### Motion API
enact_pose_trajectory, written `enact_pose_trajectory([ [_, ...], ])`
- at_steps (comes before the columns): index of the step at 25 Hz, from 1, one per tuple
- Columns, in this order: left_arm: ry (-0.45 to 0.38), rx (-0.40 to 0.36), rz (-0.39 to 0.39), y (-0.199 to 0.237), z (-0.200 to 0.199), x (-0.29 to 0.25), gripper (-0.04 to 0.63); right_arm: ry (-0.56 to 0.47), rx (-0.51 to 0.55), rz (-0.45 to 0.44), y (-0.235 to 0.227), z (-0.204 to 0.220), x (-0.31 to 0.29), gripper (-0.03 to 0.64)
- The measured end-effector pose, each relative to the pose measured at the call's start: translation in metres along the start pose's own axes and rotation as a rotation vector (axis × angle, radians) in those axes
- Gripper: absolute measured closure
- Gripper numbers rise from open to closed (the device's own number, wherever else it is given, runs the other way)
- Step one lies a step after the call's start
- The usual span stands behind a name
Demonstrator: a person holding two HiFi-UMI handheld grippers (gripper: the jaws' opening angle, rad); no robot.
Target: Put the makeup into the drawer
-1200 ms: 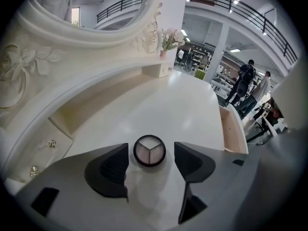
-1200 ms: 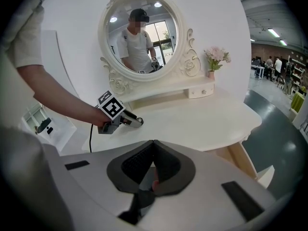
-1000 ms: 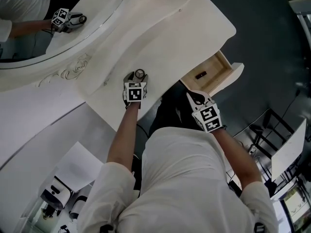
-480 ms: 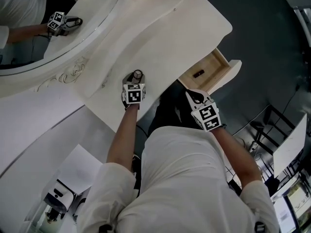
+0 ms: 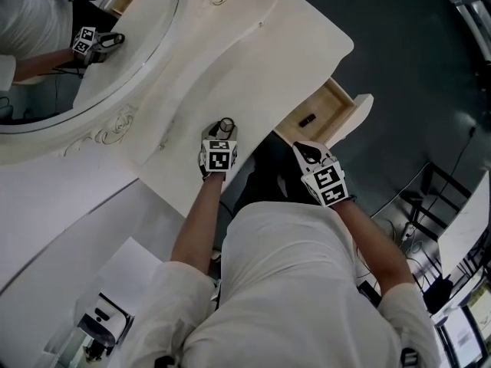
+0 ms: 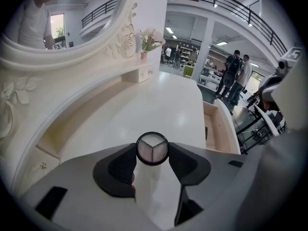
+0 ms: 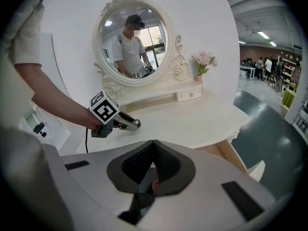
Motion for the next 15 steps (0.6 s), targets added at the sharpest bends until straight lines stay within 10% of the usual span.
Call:
enact_pose_trajectory([
  [15, 0.016, -0.268, 0.171, -0.121, -0.049, -0.019, 0.370, -0.035, -0.136, 0.091, -0.040, 0.043, 0.041, 0.592],
])
Point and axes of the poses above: the fingertips, and each gripper's own axes: x backward along the fingers, y to its left, z out of its underside, the point moved 7 cm from there along x, backward along the fingers, and after that the axes turned 4 degrees about y, right-handed, at the moved point
